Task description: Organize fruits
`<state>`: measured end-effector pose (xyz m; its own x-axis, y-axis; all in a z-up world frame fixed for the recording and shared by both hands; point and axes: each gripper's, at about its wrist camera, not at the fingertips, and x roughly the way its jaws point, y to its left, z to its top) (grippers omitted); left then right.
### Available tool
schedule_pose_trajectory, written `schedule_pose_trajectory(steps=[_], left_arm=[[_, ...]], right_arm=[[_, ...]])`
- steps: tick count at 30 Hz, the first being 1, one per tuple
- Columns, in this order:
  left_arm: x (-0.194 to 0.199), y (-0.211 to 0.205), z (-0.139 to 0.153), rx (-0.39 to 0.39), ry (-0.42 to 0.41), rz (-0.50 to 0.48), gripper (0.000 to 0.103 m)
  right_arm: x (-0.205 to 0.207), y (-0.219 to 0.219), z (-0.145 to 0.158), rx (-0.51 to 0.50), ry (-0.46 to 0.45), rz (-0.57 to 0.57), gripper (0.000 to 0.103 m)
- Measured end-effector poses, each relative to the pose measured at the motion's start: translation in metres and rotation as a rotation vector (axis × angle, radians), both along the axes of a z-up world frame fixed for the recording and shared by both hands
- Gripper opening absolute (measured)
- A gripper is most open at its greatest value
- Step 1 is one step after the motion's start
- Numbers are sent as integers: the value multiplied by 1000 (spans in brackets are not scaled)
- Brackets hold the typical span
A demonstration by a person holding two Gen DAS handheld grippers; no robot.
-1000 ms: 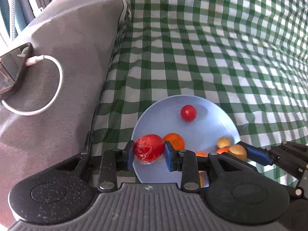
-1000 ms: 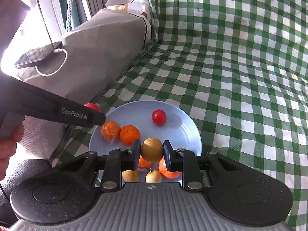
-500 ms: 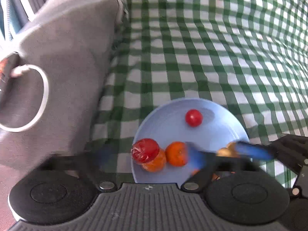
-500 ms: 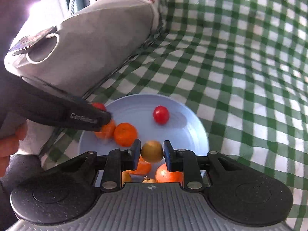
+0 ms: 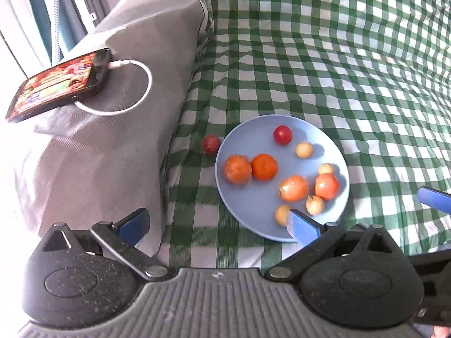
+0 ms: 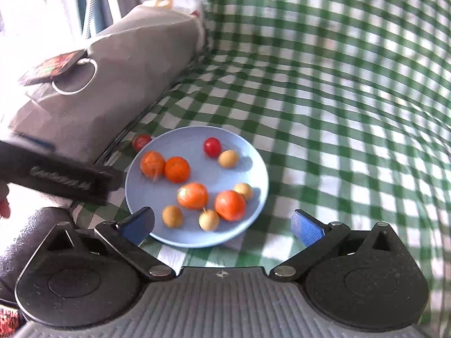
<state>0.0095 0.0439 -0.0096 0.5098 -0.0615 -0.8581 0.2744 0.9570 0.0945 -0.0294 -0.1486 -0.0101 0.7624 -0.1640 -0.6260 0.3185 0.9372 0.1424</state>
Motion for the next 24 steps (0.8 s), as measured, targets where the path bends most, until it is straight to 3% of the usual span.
schedule_pose_trajectory(steps=[7,24], left_arm=[[-33,4,19,-12,-47,-4,103],[-65,11,32,-15,-99,-19,103]], right_arm=[[-44,21,13,-50,-77,-96,102],[-70,49,23,-98,-118,-90,102]])
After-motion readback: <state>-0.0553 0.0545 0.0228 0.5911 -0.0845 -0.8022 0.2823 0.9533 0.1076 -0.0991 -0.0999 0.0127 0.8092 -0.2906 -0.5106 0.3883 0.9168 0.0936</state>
